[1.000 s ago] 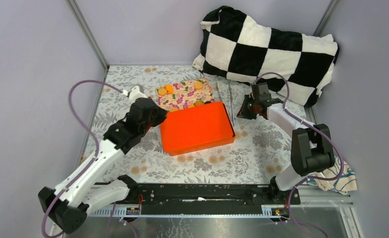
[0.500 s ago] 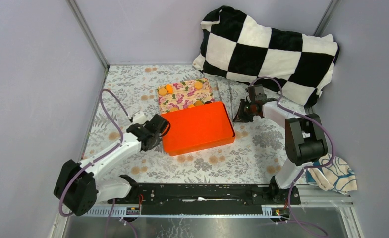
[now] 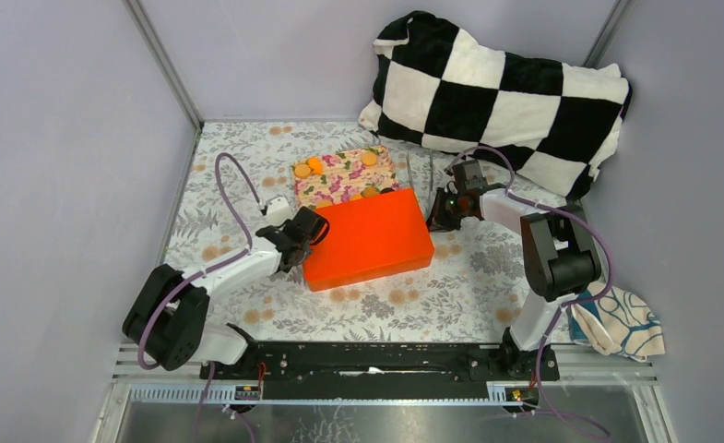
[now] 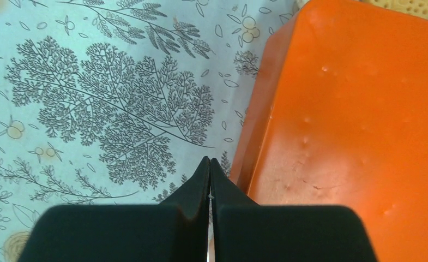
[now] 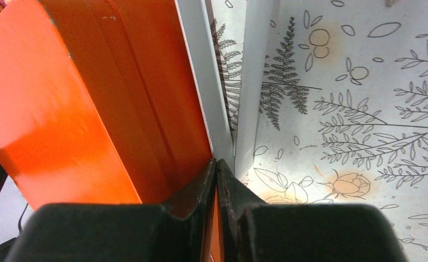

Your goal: Pack the cookies

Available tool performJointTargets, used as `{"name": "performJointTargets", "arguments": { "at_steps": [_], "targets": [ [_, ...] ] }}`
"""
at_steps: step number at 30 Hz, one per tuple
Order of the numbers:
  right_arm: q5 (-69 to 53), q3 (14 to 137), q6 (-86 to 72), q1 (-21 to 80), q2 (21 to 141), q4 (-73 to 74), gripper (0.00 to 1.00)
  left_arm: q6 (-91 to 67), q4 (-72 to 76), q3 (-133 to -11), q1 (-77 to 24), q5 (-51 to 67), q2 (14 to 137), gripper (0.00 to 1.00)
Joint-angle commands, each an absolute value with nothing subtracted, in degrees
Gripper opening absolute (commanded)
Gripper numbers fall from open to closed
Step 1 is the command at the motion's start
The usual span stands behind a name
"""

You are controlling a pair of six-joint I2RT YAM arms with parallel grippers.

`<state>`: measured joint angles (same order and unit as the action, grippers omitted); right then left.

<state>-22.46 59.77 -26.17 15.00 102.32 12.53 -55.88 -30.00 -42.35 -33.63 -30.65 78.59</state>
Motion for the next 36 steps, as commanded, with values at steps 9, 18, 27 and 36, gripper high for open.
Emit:
{"name": "performJointTargets", "arguments": {
  "at_steps": [9, 18, 27, 36],
  "targets": [
    [-18.68, 64.73, -28.69, 22.16, 101.57, 14.69, 0.11, -53.70, -21.62, -43.14, -34.08, -24.59, 77.84, 0.00],
    [19.51, 69.54, -26.54, 23.07, 91.00, 26.59, 0.10, -52.76, -22.33, -44.21, -34.10, -24.21, 77.35, 0.00],
    [16.23, 69.40, -21.58, 27.59, 88.32, 29.46, 0.10, -52.86, -22.04, -44.51, -34.10, -23.91, 78.73, 0.00],
    [4.84, 58.74, -23.31, 28.06, 89.17, 26.73, 0.10, -52.15, -21.24, -44.74, -34.10, -23.46, 78.02, 0.00]
  ]
}}
